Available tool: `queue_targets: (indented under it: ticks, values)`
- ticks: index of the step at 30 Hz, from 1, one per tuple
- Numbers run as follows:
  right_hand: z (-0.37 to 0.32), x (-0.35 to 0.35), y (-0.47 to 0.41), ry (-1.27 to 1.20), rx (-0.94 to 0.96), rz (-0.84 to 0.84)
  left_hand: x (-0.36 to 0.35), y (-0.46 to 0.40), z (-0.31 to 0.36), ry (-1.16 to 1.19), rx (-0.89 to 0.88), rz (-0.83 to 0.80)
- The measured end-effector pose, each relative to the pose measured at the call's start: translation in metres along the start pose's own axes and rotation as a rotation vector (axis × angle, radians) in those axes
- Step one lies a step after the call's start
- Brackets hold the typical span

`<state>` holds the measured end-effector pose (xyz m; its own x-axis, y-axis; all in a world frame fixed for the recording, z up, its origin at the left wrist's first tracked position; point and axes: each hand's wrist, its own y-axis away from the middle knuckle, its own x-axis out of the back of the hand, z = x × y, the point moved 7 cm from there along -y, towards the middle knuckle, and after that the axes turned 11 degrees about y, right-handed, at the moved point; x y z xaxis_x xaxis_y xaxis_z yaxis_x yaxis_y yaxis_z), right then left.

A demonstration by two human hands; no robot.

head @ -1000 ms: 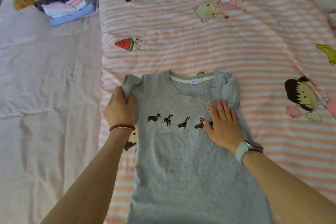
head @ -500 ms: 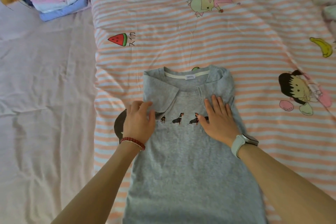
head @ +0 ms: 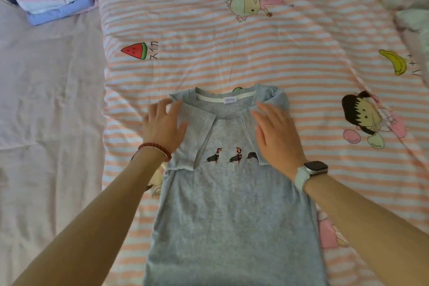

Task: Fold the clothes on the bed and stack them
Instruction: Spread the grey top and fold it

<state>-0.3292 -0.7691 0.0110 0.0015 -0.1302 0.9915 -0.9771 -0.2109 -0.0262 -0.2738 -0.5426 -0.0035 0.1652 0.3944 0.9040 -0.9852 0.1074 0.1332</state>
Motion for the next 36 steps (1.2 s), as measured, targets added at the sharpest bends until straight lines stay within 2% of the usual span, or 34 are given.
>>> queue_targets:
  ticks: [1, 2, 4, 7, 10, 13, 17, 20, 26, 28, 34, 36]
  values:
    - [0.013, 0.007, -0.012, 0.023, -0.031, 0.037, -0.004, -0.014, -0.008, -0.011, 0.049, -0.057]
    - [0.026, 0.01, -0.024, 0.061, -0.063, 0.002, -0.009, -0.026, -0.015, -0.021, 0.094, -0.131]
    - [0.047, 0.002, -0.046, 0.104, -0.105, -0.192, -0.021, -0.043, -0.021, -0.05, 0.127, -0.254]
    - [0.065, -0.015, -0.065, 0.058, -0.176, -0.447, -0.029, -0.061, -0.021, -0.109, 0.135, -0.357]
    - [0.068, -0.017, -0.076, 0.05, -0.219, -0.484, -0.02, -0.074, -0.007, -0.171, 0.103, -0.4]
    - [0.062, -0.008, -0.071, -0.005, -0.219, -0.379, -0.001, -0.068, 0.018, -0.082, -0.027, -0.336]
    - [0.05, 0.026, -0.023, -0.071, -0.211, -0.045, 0.042, -0.005, 0.042, 0.089, -0.367, 0.005]
    - [0.033, 0.044, 0.034, -0.072, -0.159, 0.047, 0.059, 0.058, 0.038, 0.09, -0.502, 0.123]
    - [-0.011, 0.048, 0.148, 0.056, 0.068, 0.073, 0.041, 0.172, 0.032, 0.04, -0.688, -0.051]
    - [-0.024, 0.049, 0.18, 0.04, 0.082, 0.053, 0.037, 0.206, 0.031, 0.03, -0.72, -0.136]
    - [-0.048, 0.039, 0.261, 0.064, 0.103, -0.032, 0.028, 0.283, 0.02, 0.023, -0.811, -0.166]
    - [-0.056, 0.028, 0.28, 0.102, 0.111, -0.11, 0.007, 0.3, 0.014, -0.068, -0.772, -0.31]
